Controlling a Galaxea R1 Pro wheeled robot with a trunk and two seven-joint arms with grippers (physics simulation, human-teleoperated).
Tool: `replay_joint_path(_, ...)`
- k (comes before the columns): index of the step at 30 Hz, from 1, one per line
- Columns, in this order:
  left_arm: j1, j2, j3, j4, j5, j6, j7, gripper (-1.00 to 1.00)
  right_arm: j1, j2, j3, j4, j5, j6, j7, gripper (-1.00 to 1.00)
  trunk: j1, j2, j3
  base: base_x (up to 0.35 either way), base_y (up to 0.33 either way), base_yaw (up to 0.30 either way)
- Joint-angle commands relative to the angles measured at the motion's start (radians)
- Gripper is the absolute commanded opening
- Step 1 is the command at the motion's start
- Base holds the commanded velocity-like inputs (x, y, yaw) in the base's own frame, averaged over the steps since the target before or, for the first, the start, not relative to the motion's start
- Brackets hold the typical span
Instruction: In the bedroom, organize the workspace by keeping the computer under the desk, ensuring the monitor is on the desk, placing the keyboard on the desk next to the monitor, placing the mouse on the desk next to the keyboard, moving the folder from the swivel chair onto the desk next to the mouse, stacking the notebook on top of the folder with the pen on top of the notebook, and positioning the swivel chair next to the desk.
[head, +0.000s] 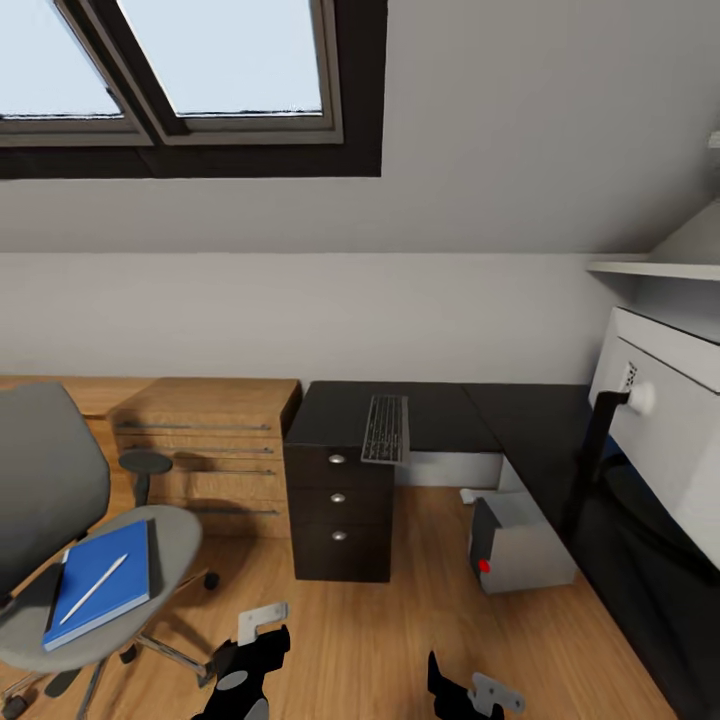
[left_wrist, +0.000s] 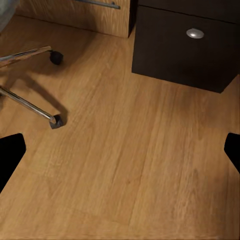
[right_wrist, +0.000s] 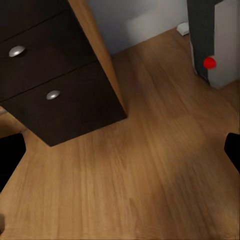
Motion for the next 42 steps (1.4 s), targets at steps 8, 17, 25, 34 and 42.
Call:
replay_joint_path(8, -0.001, 0.001, -0.005, -0.002, 0.004, 0.004, 0.009, 1.00, -0.001, 0.000, 0.004, 0.002, -0.010, -0.003, 0.008, 1.00, -0.031, 0.056, 0.018, -0.342, 0.000, 0.107)
replay_joint_path(17, -0.001, 0.000, -0.005, 0.001, 0.004, 0.004, 0.008, 1.00, -0.001, 0.000, 0.004, 0.002, -0.010, -0.004, 0.008, 1.00, -0.066, 0.119, 0.038, -0.342, 0.000, 0.126)
replay_joint_path(25, -0.001, 0.000, -0.006, 0.002, 0.004, 0.004, 0.007, 1.00, -0.001, -0.001, 0.004, 0.002, -0.010, -0.004, 0.008, 1.00, -0.097, 0.175, 0.062, -0.342, 0.000, 0.018)
replay_joint_path(34, 0.000, 0.000, -0.006, 0.003, 0.004, 0.004, 0.008, 1.00, -0.001, -0.001, 0.004, 0.002, -0.009, -0.004, 0.009, 1.00, -0.131, 0.238, 0.090, -0.343, 0.000, 0.002)
replay_joint_path(42, -0.001, -0.001, -0.006, 0.003, 0.005, 0.004, 0.007, 1.00, -0.001, -0.002, 0.004, 0.002, -0.009, -0.004, 0.009, 1.00, -0.162, 0.294, 0.115, -0.344, 0.000, 0.000)
